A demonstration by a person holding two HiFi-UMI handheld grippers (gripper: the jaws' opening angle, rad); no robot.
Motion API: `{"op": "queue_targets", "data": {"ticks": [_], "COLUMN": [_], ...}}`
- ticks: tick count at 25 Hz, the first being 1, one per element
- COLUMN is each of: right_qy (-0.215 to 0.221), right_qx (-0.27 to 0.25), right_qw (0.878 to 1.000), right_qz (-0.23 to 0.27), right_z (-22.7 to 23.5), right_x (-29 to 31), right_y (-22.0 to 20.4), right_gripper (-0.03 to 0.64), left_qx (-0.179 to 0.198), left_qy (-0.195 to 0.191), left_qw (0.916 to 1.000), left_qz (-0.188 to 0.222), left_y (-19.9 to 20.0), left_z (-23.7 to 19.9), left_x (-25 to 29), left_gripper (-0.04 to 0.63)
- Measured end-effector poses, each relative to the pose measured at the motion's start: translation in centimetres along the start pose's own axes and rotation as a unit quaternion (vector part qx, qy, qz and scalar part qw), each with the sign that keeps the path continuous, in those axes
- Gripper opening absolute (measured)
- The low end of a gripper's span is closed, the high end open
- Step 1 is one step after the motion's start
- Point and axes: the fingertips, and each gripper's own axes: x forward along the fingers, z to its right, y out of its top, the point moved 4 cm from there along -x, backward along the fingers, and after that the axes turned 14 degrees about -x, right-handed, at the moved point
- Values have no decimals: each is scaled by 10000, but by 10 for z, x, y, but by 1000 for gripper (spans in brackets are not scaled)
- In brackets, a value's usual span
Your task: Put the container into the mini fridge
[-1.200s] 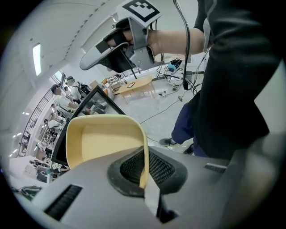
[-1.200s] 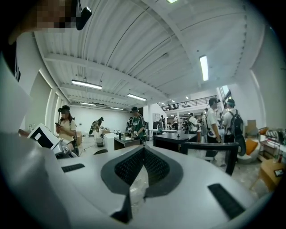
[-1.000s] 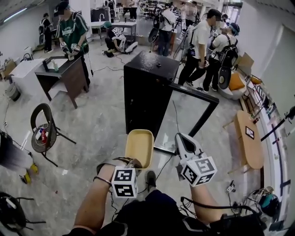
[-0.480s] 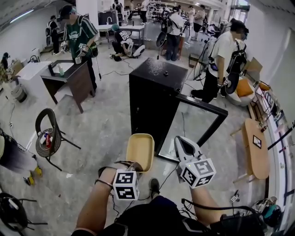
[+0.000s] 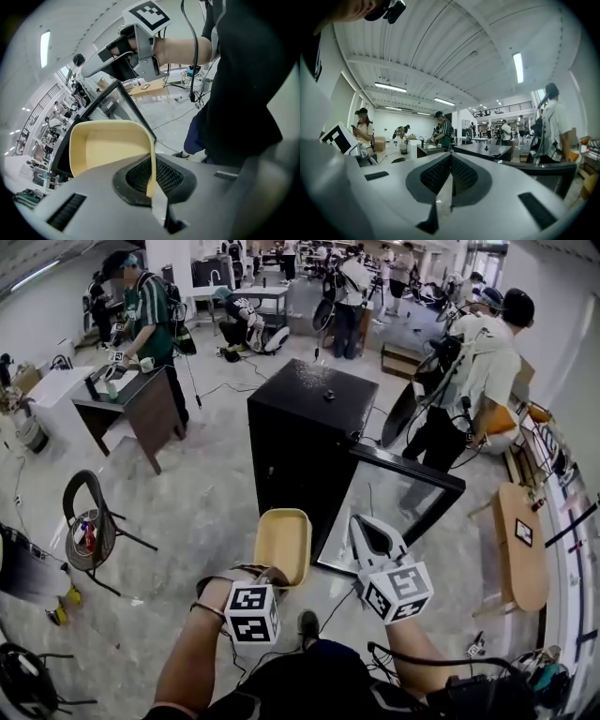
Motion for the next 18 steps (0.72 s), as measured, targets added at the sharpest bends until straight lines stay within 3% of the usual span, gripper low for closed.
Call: {"op": "queue_targets", "data": {"ticks": [18], "right_qy": [160], "right_qx": [466], "right_qw": [9987], "right_qz": [136], "right_z": [88], "right_x": [62], "right_y": [-20], "right_gripper": [8], "left_qx": [-49], "left_qy": [93], "left_qw": [9996], "left_qz": [-245], "left_y": [46], "left_z": [-95], "left_x": [35], "left_gripper": [11]}}
